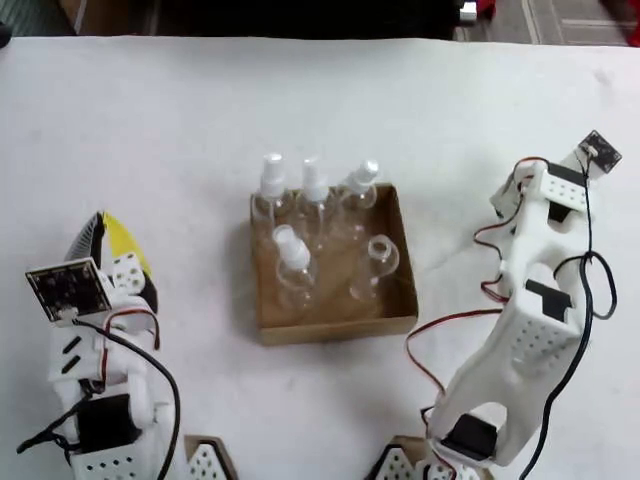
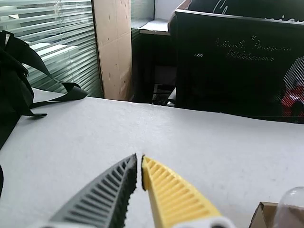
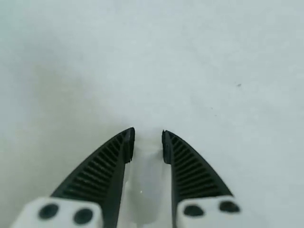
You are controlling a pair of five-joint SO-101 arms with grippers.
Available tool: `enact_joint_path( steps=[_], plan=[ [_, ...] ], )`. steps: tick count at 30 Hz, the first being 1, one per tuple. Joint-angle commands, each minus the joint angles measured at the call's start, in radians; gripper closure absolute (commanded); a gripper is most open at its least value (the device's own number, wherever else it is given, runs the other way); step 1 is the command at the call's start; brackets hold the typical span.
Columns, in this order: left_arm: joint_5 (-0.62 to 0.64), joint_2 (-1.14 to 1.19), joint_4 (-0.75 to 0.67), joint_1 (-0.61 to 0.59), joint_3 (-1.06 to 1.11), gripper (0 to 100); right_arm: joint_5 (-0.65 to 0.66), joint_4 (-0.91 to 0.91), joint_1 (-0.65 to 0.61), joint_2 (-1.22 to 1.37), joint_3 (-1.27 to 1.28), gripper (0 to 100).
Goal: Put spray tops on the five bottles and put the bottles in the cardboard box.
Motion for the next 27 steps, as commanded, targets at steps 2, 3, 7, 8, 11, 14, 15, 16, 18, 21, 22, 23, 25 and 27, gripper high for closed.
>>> enact_joint_path(
  steps=[2, 3, 7, 8, 11, 14, 15, 16, 18, 21, 22, 23, 25, 27],
  plan=[
    [-0.012, -0.008, -0.035, 0.007, -0.006, 98, 0.017, 0.128, 0.016, -0.228, -0.103, 98.3],
    [-0.012, -0.008, -0.035, 0.005, -0.006, 98, 0.017, 0.153, 0.019, -0.275, -0.117, 98.3],
    [-0.012, -0.008, -0.035, 0.005, -0.006, 98, 0.020, 0.203, 0.024, -0.467, -0.157, 98.2],
    [-0.012, -0.008, -0.035, 0.005, -0.006, 98, 0.020, 0.211, 0.024, -0.519, -0.160, 98.2],
    [-0.012, -0.008, -0.034, 0.005, -0.006, 98, 0.037, 0.216, 0.022, -0.688, -0.157, 98.2],
    [-0.012, -0.008, -0.032, 0.005, -0.006, 98, 0.150, 0.214, 0.015, -0.883, -0.158, 98.2],
    [-0.012, -0.008, -0.031, 0.004, -0.006, 98, 0.184, 0.213, 0.013, -0.955, -0.157, 98.2],
    [-0.012, -0.008, -0.031, 0.004, -0.006, 98, 0.212, 0.209, 0.013, -1.024, -0.155, 98.2],
    [-0.012, -0.008, -0.031, 0.004, -0.006, 98, 0.258, 0.205, 0.004, -1.144, -0.153, 98.2],
    [-0.012, -0.008, -0.032, 0.004, -0.006, 98, 0.331, 0.185, -0.051, -1.277, -0.135, 98.2],
    [-0.012, -0.008, -0.032, 0.004, -0.006, 98, 0.350, 0.185, -0.074, -1.308, -0.127, 98.2],
    [-0.012, -0.008, -0.032, 0.004, -0.006, 98, 0.362, 0.186, -0.104, -1.333, -0.117, 98.2],
    [-0.012, -0.008, -0.031, 0.004, -0.006, 98, 0.373, 0.191, -0.156, -1.377, -0.084, 98.2],
    [-0.012, -0.008, -0.031, 0.004, -0.006, 98, 0.371, 0.193, -0.189, -1.419, -0.046, 98.2]
  ],
)
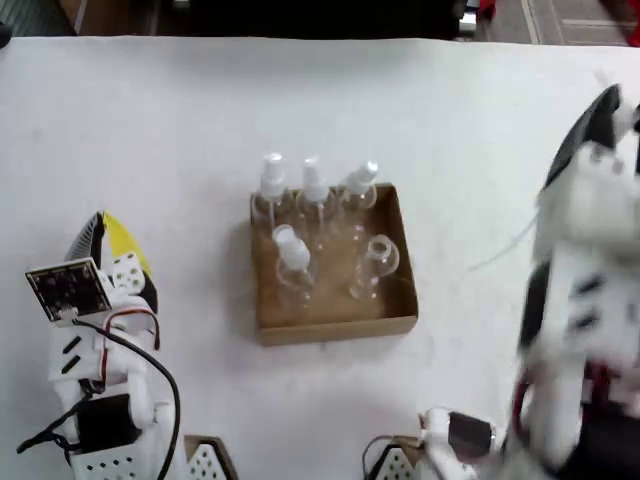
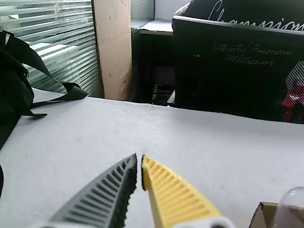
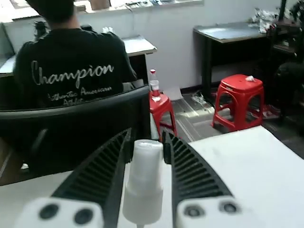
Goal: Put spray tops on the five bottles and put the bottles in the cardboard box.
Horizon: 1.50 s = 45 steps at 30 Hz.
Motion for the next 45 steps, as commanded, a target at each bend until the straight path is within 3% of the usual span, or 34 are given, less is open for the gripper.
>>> enact_joint_path(
  steps=[1, 12, 17, 22, 34, 36, 41, 45],
  plan=[
    [-0.012, -0.008, -0.031, 0.004, -0.005, 98, 0.021, -0.016, -0.061, -0.071, 0.051, 98.2],
    [-0.012, -0.008, -0.034, 0.004, -0.005, 98, 0.032, 0.067, -0.351, -0.377, 0.166, 98.2],
    [-0.012, -0.008, -0.031, 0.008, -0.005, 98, 0.023, 0.038, -0.377, -0.430, 0.232, 98.2],
    [-0.012, -0.008, -0.032, 0.008, -0.005, 98, 0.021, -0.145, -0.378, -0.503, 0.353, 98.2],
    [-0.012, -0.008, -0.034, 0.010, -0.005, 98, 0.043, -0.785, -0.381, -0.507, 0.956, 98.1],
    [-0.012, -0.008, -0.034, 0.010, -0.005, 98, 0.133, -0.842, -0.424, -0.507, 1.010, 98.1],
    [-0.012, -0.008, -0.034, 0.010, -0.005, 98, 0.523, -0.892, -0.627, -0.510, 1.142, 98.2],
    [-0.012, -0.008, -0.034, 0.008, -0.005, 98, 0.512, -0.894, -0.699, -0.509, 1.146, 98.2]
  ],
)
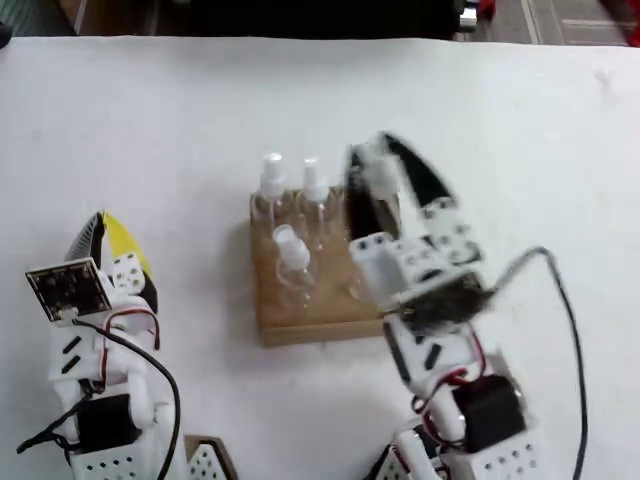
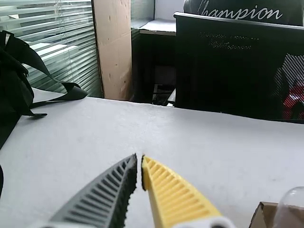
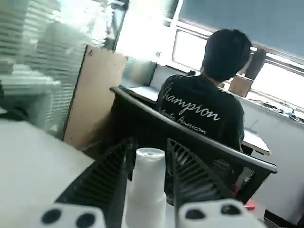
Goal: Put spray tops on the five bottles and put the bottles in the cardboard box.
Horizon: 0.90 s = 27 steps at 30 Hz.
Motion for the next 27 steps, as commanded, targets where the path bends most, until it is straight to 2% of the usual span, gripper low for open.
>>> enact_joint_path(
  steps=[1, 6, 9, 17, 27],
  plan=[
    [-0.012, -0.008, -0.032, 0.008, -0.005, 98, -0.003, -0.031, -0.036, -0.013, -0.006, 98.2],
    [-0.012, -0.008, -0.040, 0.010, 0.015, 98, -0.018, -0.042, -0.031, -0.010, 0.011, 98.2],
    [-0.012, -0.008, -0.064, 0.010, 0.028, 98, -0.026, -0.110, -0.018, -0.001, 0.020, 98.2],
    [-0.012, -0.008, -0.064, 0.010, 0.029, 98, -0.028, -0.206, 0.002, 0.206, 0.018, 98.2],
    [-0.012, -0.008, -0.064, 0.010, 0.028, 98, -0.021, -0.194, 0.007, 0.208, 0.043, 98.2]
  ],
)
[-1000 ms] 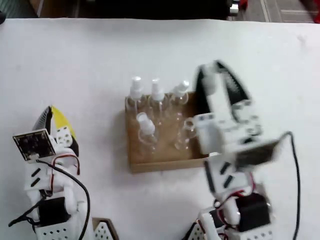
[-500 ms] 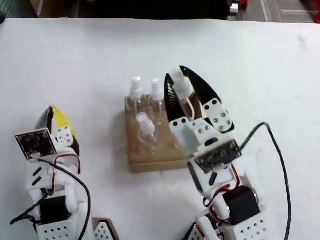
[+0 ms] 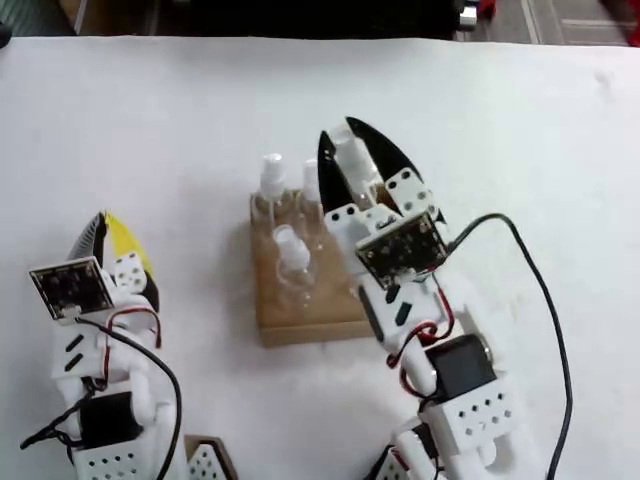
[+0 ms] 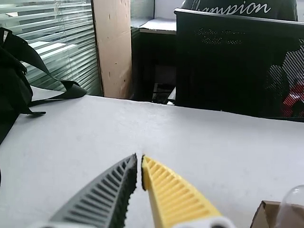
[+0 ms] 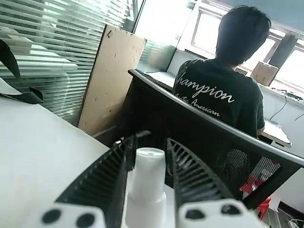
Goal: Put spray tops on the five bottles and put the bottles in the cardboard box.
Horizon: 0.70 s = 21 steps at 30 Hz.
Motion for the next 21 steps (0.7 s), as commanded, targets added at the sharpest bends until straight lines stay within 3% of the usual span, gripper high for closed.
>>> enact_joint_path(
  steps=[1, 11, 21],
  plan=[
    [-0.012, -0.008, -0.029, 0.010, -0.009, 98, -0.008, -0.013, 0.008, 0.002, 0.012, 98.2],
    [-0.012, -0.008, -0.031, 0.010, -0.009, 98, -0.009, -0.013, 0.019, -0.012, 0.126, 98.2],
    [-0.012, -0.008, -0.031, 0.010, -0.011, 98, -0.121, -0.012, 0.120, -0.331, 0.359, 98.1]
  ],
)
